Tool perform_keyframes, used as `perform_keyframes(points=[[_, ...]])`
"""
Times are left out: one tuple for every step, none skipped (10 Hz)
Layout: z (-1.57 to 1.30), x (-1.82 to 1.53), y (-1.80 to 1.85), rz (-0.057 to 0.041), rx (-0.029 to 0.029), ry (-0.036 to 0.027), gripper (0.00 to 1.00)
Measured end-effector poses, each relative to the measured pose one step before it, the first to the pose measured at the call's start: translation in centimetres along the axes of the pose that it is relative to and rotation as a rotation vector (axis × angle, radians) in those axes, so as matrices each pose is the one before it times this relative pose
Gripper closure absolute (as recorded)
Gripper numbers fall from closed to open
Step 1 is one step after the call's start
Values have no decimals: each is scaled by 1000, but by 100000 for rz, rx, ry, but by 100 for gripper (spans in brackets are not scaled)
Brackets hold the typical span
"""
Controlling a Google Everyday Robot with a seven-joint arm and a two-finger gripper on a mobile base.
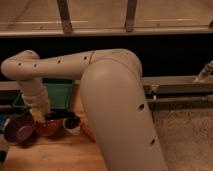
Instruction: Place brush in red bowl
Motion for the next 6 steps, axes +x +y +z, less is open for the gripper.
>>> perform_keyframes(points=[[557, 174, -67, 1374, 527, 2928, 100], [570, 16, -358, 1128, 284, 2388, 100], [524, -138, -508, 633, -79, 1720, 100], [830, -371, -762, 673, 15, 2761, 100], [572, -552, -367, 93, -311, 1852, 100], [415, -263, -407, 120, -490, 1176, 100]])
